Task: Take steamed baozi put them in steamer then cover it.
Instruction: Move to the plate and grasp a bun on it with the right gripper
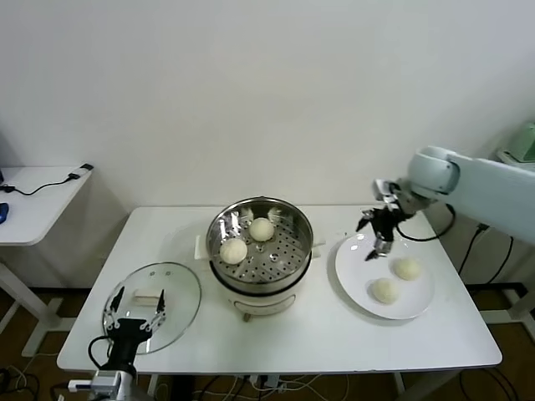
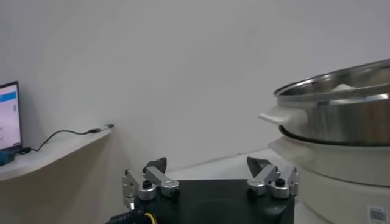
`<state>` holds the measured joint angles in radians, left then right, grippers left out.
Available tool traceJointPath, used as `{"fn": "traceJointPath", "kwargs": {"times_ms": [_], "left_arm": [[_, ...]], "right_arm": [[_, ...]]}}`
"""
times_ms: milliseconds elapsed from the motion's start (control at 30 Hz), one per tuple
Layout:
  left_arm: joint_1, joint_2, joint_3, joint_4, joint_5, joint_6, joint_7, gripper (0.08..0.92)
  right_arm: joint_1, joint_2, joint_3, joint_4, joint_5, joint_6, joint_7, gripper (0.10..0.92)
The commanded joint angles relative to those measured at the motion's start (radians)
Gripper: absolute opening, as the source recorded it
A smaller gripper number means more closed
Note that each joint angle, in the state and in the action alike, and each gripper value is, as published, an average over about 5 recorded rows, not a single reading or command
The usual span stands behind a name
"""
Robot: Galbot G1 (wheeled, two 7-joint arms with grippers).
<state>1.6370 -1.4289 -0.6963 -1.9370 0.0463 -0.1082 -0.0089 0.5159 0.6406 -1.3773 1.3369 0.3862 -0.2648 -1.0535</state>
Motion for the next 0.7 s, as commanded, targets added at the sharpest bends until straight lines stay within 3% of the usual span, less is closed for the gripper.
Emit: {"fn": "traceJointPath", "kwargs": {"times_ms": [33, 700], "left_arm": [[0.000, -0.014, 0.000, 0.002, 0.015, 0.005, 0.000, 0.823], [0.012, -0.019, -0.003, 0.017, 0.027, -0.001, -0.001, 0.823]], "right_arm": [[-0.345, -0.091, 0.238, -0.088, -0.272, 0.043, -0.024, 0.823], [-0.498, 0.101, 0.384, -0.276, -0.339, 0.076, -0.002, 0.823]]}}
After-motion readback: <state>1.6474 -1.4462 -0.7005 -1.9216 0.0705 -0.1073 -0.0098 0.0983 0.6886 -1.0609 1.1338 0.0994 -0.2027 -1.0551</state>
